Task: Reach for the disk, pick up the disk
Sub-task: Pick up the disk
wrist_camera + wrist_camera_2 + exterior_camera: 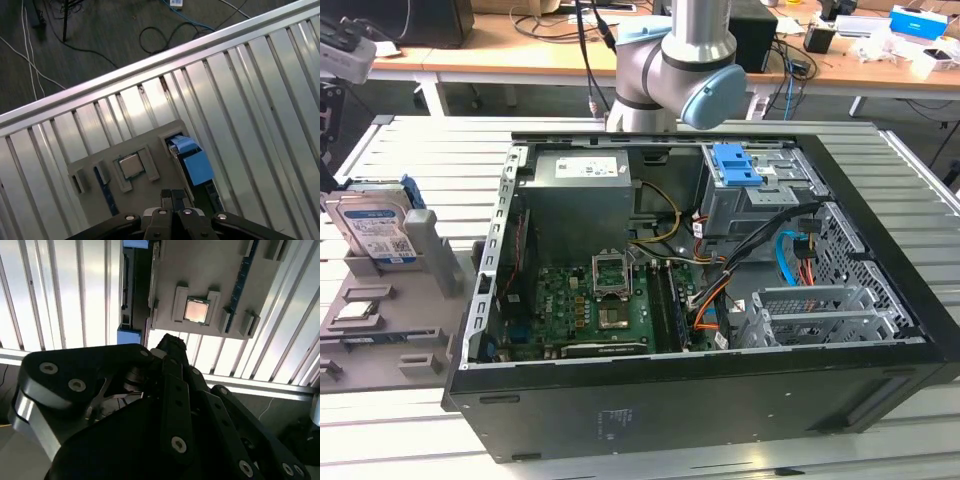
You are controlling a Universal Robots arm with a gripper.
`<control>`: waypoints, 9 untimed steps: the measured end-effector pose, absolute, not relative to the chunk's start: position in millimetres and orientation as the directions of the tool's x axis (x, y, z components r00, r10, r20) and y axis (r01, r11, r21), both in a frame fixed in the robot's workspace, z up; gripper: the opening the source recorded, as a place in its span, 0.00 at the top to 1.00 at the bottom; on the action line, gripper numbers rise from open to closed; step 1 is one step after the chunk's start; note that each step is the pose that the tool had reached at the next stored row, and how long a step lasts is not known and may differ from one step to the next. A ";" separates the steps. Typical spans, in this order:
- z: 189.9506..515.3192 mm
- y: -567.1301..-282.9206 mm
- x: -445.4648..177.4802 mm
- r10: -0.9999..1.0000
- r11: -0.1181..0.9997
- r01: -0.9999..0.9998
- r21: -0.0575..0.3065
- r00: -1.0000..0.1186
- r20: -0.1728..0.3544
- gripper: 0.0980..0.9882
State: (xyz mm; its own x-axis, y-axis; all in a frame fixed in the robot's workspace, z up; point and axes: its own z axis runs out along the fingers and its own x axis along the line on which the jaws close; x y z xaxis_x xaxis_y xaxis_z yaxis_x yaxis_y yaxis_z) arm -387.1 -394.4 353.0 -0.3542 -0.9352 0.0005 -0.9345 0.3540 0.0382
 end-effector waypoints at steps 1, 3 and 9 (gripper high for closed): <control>353.0 -394.4 -387.1 -0.939 0.343 -0.939 0.038 -0.343 0.000 0.99; 353.0 -394.4 -387.1 -0.948 0.319 -0.947 0.038 -0.320 0.000 0.99; 353.0 -394.4 -387.1 -0.971 0.237 -0.971 0.038 -0.237 0.000 0.99</control>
State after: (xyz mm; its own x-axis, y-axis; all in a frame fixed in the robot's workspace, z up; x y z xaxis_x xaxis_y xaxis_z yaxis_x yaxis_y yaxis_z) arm -387.1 -394.4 353.0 -0.2373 -0.9714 0.0005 -0.9707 0.2371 0.0382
